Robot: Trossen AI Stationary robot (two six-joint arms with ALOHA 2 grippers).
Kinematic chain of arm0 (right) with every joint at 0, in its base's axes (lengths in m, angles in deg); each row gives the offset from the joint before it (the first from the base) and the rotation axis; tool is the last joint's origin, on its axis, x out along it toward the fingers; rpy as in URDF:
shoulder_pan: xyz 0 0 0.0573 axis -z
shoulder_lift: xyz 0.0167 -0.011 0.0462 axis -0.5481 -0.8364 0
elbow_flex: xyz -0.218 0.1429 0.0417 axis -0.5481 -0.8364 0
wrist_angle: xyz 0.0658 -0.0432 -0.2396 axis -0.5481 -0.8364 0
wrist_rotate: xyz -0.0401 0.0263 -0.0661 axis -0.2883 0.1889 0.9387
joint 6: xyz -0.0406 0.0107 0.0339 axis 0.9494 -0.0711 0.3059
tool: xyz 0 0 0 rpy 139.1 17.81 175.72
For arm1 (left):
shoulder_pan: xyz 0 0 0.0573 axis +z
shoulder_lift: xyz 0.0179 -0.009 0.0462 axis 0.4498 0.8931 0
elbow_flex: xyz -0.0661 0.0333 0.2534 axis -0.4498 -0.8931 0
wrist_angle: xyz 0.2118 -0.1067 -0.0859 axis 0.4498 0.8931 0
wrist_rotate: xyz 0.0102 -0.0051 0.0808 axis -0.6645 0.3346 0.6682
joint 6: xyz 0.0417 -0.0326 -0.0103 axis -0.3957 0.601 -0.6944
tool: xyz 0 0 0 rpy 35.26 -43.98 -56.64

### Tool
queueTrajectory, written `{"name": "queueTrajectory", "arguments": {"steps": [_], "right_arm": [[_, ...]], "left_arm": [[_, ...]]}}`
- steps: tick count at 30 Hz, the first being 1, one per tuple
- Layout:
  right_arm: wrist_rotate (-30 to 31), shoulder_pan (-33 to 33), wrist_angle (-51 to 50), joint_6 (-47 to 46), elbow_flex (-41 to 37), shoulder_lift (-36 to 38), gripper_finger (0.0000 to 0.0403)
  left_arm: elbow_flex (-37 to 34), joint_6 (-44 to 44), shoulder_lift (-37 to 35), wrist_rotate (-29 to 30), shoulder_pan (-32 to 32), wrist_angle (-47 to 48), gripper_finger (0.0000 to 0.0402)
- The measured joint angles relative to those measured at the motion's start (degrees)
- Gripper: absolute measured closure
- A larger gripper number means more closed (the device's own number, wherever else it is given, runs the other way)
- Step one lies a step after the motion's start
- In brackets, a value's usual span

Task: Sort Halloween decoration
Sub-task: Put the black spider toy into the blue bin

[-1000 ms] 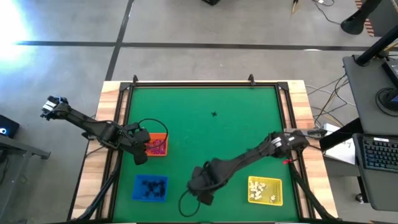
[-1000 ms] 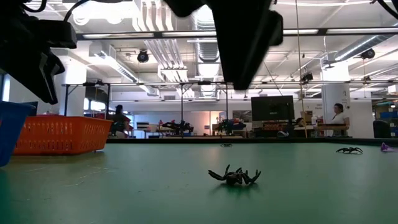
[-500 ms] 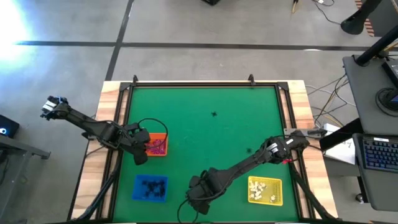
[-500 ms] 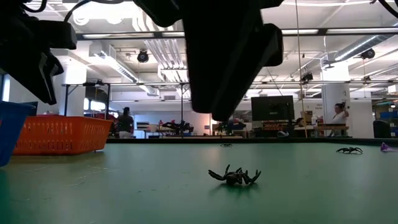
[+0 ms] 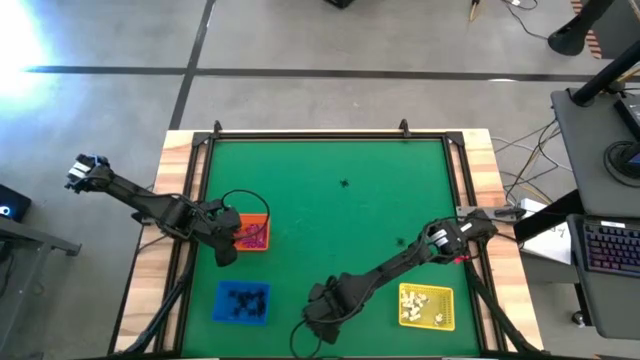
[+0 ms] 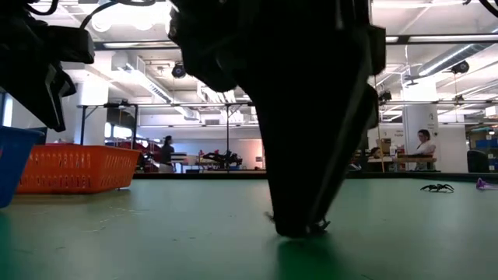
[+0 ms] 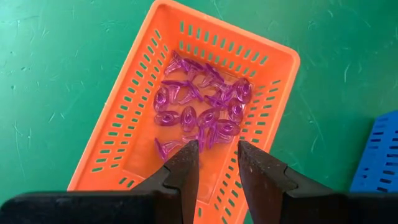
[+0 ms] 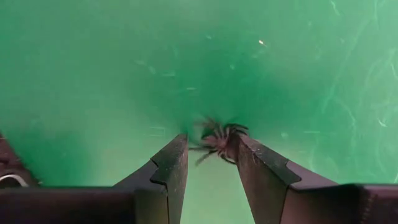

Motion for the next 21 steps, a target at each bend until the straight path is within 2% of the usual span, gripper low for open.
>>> {"name": "queueTrajectory", "arguments": {"steps": [7, 17, 21], "right_arm": [[-1.40, 1.09, 3.98, -0.22, -4.08, 0.50, 0.0280], [-3.42, 2.96, 6.02, -4.41, -8.54, 0.43, 0.0375], [-4.28, 3.10, 5.00, -2.50, -6.63, 0.49, 0.0391]], "left_arm": [[0.00, 0.02, 0.00, 0.00, 0.00, -0.04, 0.0307], [0.00, 0.24, 0.00, 0.02, 0.00, -0.29, 0.0307], [0.00, 0.24, 0.00, 0.02, 0.00, -0.32, 0.0307]]}}
